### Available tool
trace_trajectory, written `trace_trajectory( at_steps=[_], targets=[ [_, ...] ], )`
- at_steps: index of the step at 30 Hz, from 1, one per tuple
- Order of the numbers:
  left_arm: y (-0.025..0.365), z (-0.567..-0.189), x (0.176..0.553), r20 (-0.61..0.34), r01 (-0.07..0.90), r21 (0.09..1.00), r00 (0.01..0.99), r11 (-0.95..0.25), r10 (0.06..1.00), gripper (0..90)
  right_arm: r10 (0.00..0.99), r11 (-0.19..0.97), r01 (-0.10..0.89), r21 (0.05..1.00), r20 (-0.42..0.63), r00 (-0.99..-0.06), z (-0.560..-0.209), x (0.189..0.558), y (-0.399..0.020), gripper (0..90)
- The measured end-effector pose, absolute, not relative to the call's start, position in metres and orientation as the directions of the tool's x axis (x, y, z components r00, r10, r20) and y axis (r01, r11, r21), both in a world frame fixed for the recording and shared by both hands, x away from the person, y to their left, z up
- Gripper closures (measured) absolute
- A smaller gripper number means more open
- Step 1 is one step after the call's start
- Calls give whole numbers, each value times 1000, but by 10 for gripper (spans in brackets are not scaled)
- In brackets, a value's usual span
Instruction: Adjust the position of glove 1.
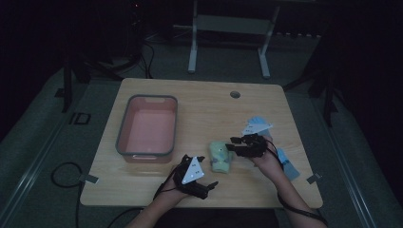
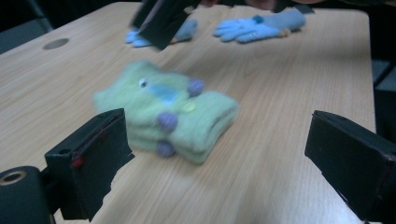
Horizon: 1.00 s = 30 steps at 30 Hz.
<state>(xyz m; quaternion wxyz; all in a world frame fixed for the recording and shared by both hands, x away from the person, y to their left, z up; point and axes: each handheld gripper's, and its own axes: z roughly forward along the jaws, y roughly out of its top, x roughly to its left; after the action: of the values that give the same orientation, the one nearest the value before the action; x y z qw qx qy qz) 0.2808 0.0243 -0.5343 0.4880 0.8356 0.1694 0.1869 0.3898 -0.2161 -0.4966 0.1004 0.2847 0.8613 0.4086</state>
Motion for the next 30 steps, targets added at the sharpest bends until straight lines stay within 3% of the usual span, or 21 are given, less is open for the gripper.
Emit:
trace_trajectory(
  at_steps=[8, 15, 18, 21, 22, 26, 30],
  targets=[
    [-3, -543, 311, 204, 48, 797, 917, -602, 343, 225, 565, 503, 458, 733, 122, -816, -517, 412, -202, 448],
    [-10, -555, 323, 241, 20, 744, 924, -668, 296, 382, 536, 506, 571, 647, 283, -796, -543, 427, -200, 390],
    [-14, -558, 321, 279, -2, 723, 916, -691, 290, 407, 512, 484, 613, 624, 365, -777, -548, 430, -203, 498],
    [-16, -557, 320, 319, -21, 702, 903, -712, 288, 419, 509, 484, 620, 618, 378, -774, -548, 430, -202, 563],
    [-16, -557, 320, 341, -32, 693, 895, -721, 288, 494, 512, 501, 601, 623, 347, -786, -544, 427, -200, 618],
    [-15, -551, 323, 325, -10, 698, 895, -716, 305, 647, 528, 520, 573, 634, 288, -799, -538, 421, -195, 678],
    [-13, -543, 326, 308, 8, 689, 902, -724, 303, 704, 534, 518, 558, 648, 264, -803, -532, 419, -194, 694]
  ],
)
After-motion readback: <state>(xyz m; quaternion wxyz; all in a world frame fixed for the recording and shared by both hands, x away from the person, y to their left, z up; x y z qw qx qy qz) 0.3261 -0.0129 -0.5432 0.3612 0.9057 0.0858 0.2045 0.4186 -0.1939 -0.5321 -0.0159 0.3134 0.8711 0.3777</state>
